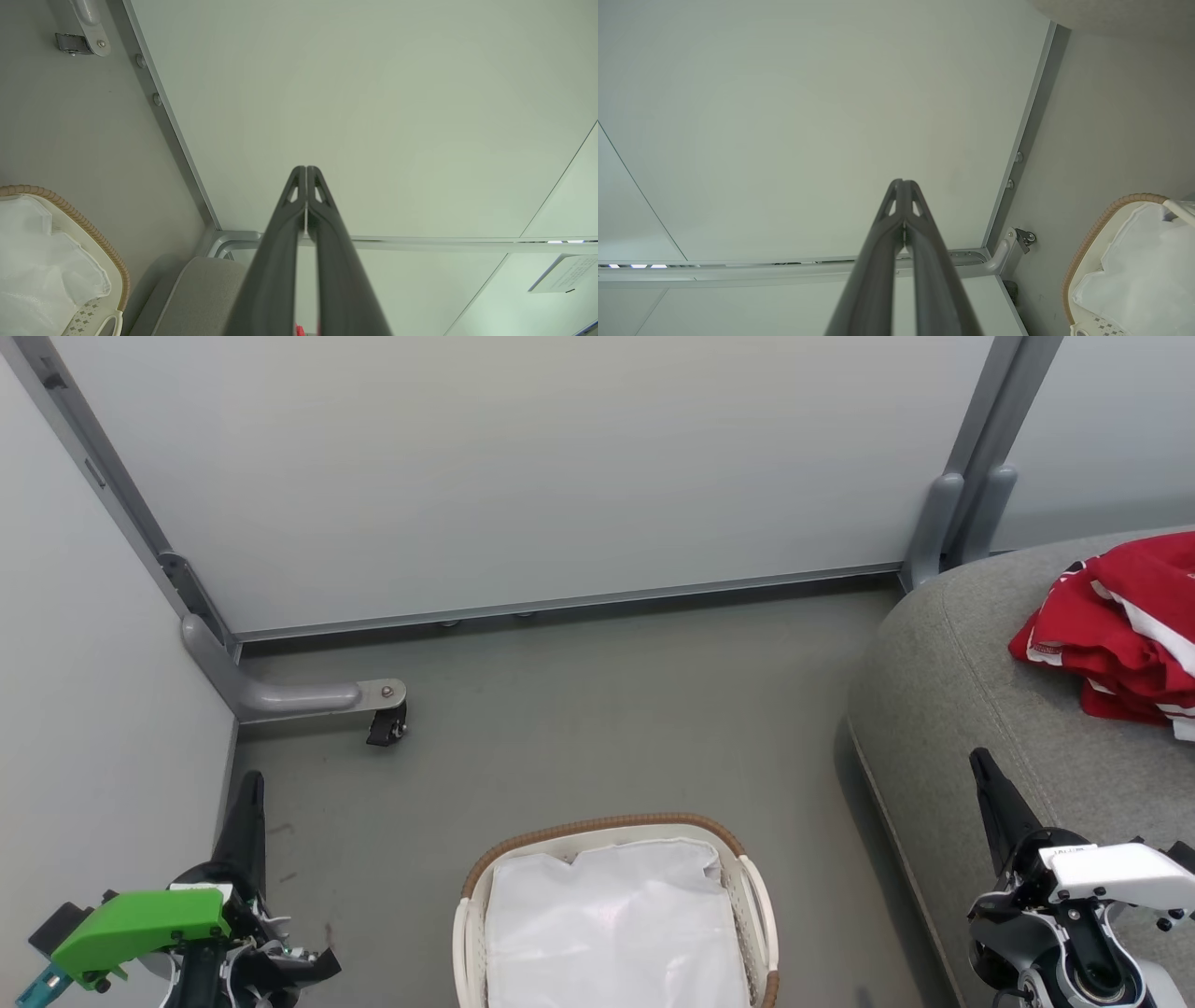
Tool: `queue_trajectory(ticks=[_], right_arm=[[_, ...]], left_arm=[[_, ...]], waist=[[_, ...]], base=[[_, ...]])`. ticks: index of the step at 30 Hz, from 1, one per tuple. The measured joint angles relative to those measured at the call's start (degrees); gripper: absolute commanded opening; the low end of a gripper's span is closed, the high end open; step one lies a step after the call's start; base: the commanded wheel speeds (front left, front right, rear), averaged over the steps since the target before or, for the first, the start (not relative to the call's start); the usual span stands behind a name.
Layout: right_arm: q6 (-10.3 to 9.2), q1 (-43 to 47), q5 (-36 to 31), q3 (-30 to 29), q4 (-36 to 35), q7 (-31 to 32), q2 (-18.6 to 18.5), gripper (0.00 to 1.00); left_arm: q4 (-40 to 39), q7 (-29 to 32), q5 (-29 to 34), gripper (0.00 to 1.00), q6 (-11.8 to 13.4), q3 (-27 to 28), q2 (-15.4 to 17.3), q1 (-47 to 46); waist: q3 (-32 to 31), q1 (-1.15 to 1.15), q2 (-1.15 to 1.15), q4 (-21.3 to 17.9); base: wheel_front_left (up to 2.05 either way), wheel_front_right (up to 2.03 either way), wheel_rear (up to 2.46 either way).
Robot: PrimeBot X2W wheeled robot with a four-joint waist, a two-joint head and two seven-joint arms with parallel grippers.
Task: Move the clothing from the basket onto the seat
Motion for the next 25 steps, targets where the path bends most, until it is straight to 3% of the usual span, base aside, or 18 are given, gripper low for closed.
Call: queue_trajectory(ticks=[25], right_arm=[[0.0, 0.0, 0.0, 0.0, 0.0, 0.0, 0.0, 0.0]], left_arm=[[0.0, 0.0, 0.0, 0.0, 0.0, 0.0, 0.0, 0.0]], waist=[[0.0, 0.0, 0.0, 0.0]], base=[[0.0, 0.0, 0.0]])
